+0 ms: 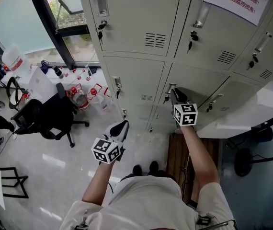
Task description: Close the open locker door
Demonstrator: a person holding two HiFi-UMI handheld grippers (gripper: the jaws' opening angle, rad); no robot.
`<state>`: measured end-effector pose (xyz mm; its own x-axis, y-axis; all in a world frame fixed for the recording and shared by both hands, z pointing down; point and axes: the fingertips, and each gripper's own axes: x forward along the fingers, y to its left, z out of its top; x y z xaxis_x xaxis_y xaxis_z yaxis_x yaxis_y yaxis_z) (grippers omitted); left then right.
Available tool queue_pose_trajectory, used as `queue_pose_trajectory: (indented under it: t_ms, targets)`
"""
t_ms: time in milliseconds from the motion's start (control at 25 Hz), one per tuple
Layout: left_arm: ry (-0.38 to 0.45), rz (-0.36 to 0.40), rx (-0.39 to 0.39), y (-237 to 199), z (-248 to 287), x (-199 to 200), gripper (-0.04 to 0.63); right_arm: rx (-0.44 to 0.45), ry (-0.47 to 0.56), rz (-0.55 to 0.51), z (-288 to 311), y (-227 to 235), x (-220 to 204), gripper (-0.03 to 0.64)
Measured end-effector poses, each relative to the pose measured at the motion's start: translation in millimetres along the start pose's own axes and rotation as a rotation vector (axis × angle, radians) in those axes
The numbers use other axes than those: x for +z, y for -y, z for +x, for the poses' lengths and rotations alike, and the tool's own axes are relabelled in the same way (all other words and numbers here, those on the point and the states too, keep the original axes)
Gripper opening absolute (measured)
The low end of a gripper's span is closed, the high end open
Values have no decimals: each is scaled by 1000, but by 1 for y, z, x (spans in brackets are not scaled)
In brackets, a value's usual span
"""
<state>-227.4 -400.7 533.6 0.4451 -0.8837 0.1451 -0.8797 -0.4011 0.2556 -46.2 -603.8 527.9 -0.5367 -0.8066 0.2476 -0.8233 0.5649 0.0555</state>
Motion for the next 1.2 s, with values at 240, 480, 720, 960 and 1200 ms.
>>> queue_pose_trajectory:
  t_ms: [240,480,720,960,1200]
  targets:
    - [-6,6,-74,14,-1,0,15,-22,18,23,-47,-5,6,63]
    - [-9,23,-145,29,1,1,15,-43,28,15,-99,-10,9,63]
    - [6,18,-178,49,8,5,15,-80,32,17,-146,-9,-1,44]
    - [11,34,-195,73,10,8,15,-80,34,45,-183,-6,-10,28]
    - [21,35,-180,96,11,13,15,-54,59,38,-212,-5,-8,14]
